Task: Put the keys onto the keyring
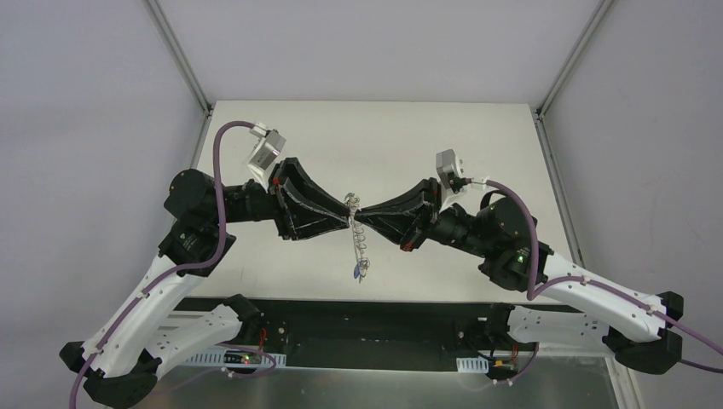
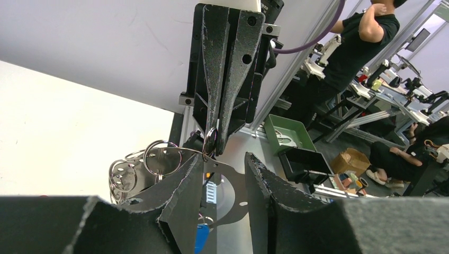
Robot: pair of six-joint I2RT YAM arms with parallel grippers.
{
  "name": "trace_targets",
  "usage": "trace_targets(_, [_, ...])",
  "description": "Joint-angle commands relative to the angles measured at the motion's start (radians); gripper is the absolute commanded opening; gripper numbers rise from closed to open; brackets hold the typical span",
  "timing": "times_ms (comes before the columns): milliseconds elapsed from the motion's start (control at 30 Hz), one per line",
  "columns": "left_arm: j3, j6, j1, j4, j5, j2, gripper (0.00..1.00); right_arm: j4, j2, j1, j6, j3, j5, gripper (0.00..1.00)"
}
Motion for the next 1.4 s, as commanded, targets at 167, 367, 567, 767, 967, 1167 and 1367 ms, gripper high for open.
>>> trace_targets(167, [0.022,-0.032,-0.009,0.086,0.008,0.013,0.33,-0.025,0.036,0.011,-0.003,0.014,-0.048,0.00])
trace_targets(367, [0.017,-0.069,-0.009,0.123,0.017,0.028,0.20,-0.021,0.052,0.011,-0.013,0.025,-0.046,0.00])
trace_targets(567, [0.014,-0.089,-0.009,0.153,0.031,0.037,0.15,-0.015,0.069,0.009,-0.027,0.027,-0.031,0.00])
trace_targets(767, [0.010,-0.086,-0.009,0.158,0.028,0.029,0.15,-0.018,0.073,-0.003,-0.024,0.017,-0.023,0.00])
trace_targets(967, [0.003,-0.078,-0.009,0.158,0.026,0.017,0.21,-0.034,0.050,-0.006,-0.025,-0.013,-0.008,0.00])
trace_targets(1167, [-0.001,-0.081,-0.009,0.163,0.028,0.016,0.30,-0.037,0.043,-0.006,-0.024,-0.031,-0.016,0.00])
trace_targets(1367, [-0.012,-0.084,-0.009,0.165,0.031,0.000,0.33,-0.047,0.027,-0.012,-0.027,-0.052,-0.001,0.00])
